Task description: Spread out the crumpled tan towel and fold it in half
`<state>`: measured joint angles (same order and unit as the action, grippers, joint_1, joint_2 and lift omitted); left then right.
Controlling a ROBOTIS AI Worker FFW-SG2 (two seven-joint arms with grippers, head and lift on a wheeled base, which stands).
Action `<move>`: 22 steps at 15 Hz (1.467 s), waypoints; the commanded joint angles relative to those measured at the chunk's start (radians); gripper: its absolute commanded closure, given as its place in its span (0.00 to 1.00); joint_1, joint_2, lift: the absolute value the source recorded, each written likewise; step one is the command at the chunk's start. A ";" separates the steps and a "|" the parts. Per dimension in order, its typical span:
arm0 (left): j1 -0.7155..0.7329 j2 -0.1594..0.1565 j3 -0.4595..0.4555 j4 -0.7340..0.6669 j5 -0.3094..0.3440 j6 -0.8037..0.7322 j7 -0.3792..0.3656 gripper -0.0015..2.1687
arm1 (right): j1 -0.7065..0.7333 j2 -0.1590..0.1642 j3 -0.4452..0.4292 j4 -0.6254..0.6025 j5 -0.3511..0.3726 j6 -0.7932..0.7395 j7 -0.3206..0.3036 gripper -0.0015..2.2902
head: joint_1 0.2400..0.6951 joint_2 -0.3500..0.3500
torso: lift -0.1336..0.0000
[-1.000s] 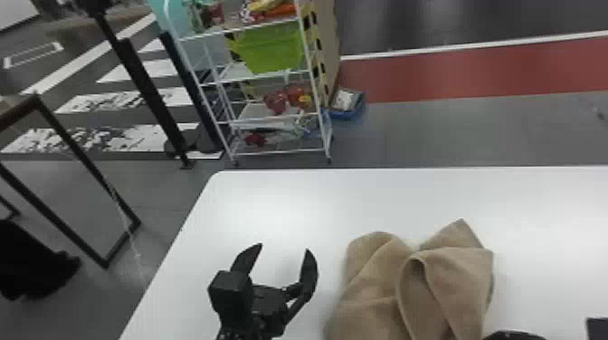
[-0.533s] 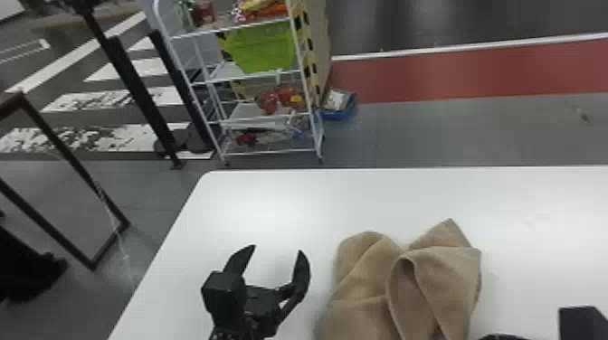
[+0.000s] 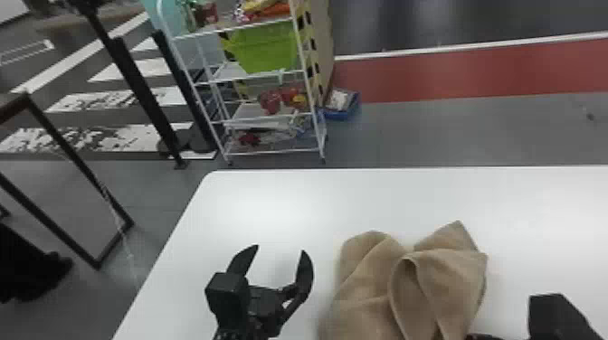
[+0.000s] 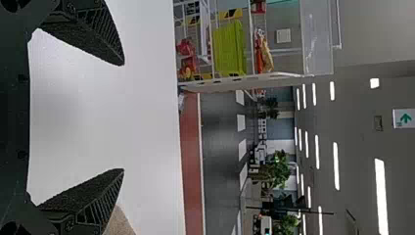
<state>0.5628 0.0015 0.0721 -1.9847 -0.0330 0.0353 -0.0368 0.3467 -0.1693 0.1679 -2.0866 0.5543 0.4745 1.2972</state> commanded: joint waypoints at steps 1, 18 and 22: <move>0.000 -0.004 0.002 0.003 0.001 -0.002 0.000 0.05 | -0.006 -0.001 -0.011 0.000 -0.005 -0.018 -0.001 0.58 | 1.00 0.94 | 0.09; 0.009 -0.004 0.002 -0.002 0.002 -0.027 -0.008 0.05 | -0.101 -0.071 -0.360 -0.115 0.164 -0.625 0.070 0.64 | 1.00 0.67 | 0.09; 0.009 -0.004 0.000 -0.002 0.001 -0.027 -0.009 0.05 | -0.089 -0.116 -0.435 -0.090 0.246 -0.745 0.070 0.64 | 1.00 0.60 | 0.09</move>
<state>0.5721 0.0015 0.0738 -1.9865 -0.0311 0.0085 -0.0451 0.2441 -0.2714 -0.2497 -2.1822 0.7586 -0.2228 1.3591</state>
